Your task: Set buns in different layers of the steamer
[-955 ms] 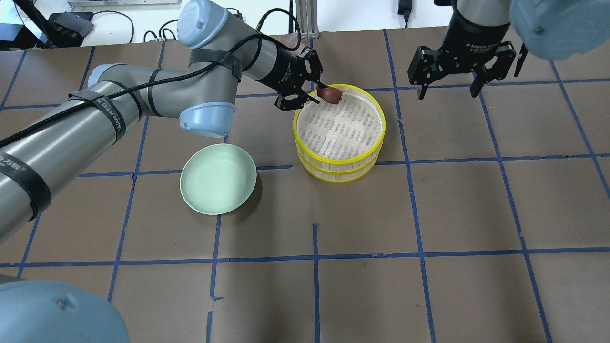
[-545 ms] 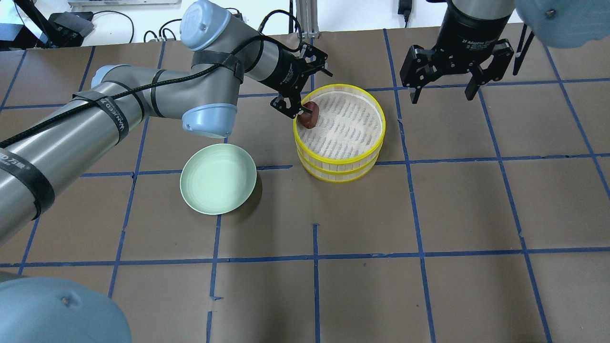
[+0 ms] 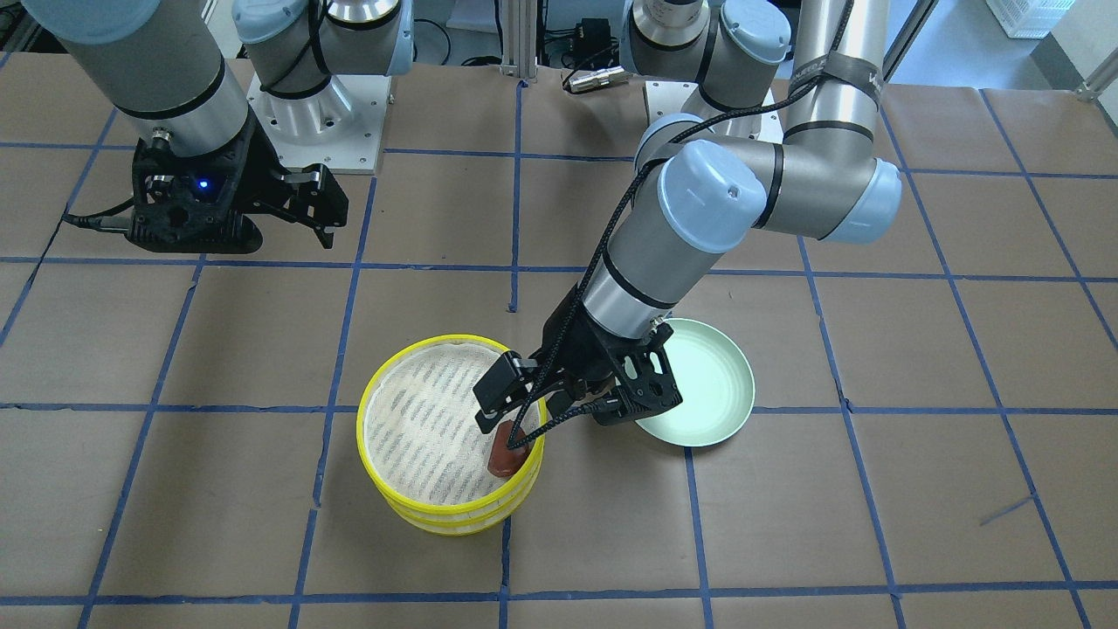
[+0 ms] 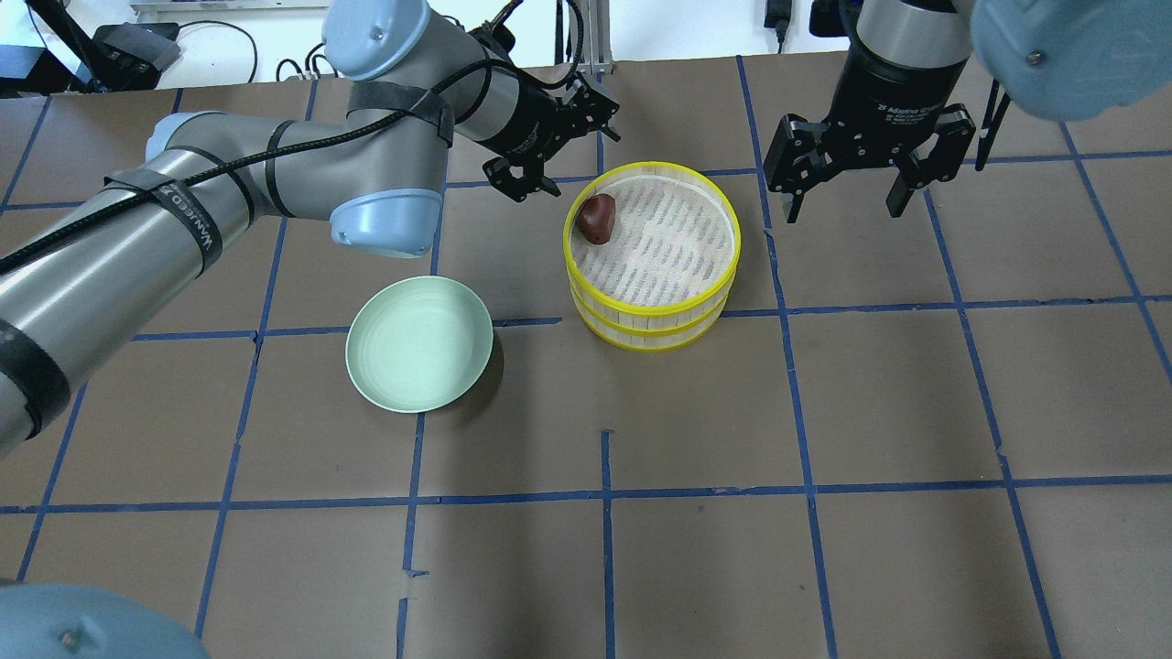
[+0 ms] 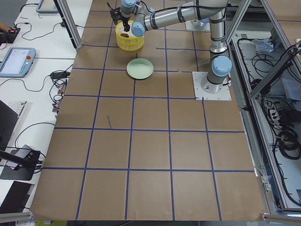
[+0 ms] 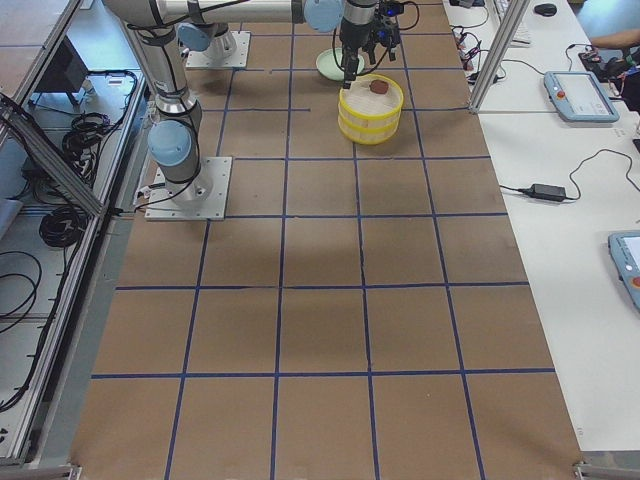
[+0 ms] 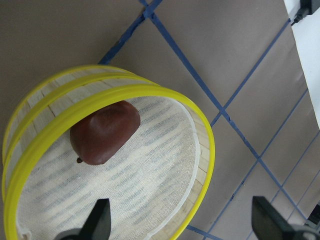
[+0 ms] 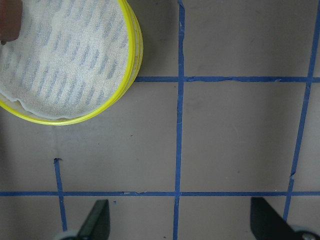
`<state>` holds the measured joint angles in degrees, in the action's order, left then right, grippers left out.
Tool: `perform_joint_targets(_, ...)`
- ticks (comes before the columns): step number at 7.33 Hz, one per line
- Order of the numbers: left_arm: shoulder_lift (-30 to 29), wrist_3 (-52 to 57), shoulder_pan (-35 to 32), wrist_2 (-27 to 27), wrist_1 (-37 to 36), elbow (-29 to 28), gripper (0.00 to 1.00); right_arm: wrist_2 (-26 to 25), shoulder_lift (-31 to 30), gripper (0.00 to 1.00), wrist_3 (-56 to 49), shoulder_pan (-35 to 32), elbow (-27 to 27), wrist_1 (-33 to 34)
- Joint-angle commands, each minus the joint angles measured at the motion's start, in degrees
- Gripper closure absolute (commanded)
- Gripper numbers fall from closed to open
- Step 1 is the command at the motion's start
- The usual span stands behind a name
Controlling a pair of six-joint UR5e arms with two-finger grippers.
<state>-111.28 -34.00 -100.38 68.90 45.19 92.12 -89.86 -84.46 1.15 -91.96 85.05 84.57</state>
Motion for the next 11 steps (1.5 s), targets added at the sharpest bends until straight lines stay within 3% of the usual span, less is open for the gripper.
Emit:
perform_joint_targets(1,4.2,20.1,2.6,7.9,9.1,-0.4,0.00,-0.1,-0.1,0.00,0.1,0.0,-0.2,0.1)
perform_joint_targets(2,7.5,23.0,6.2,8.1,16.8,0.2,0.00,-0.1,-0.1,0.00,0.1,0.0,-0.2,0.1)
perform_joint_targets(3,12.4,24.2,10.4,8.2,30.4,-0.4,0.00,-0.1,-0.1,0.00,0.1,0.0,-0.2,0.1)
perform_joint_targets(4,16.6,24.2,11.9,10.4,39.3,-0.4,0.00,-0.1,-0.1,0.00,0.1,0.0,-0.2,0.1)
perform_joint_targets(5,20.6,24.2,11.4,16.2,46.0,-0.1,0.00,0.0,-0.1,0.00,0.1,0.0,-0.1,0.1)
perform_joint_targets(11,22.3,25.6,12.7,20.6,47.0,1.0,0.00,-0.8,-0.4,0.00,0.2,0.0,-0.1,2.7)
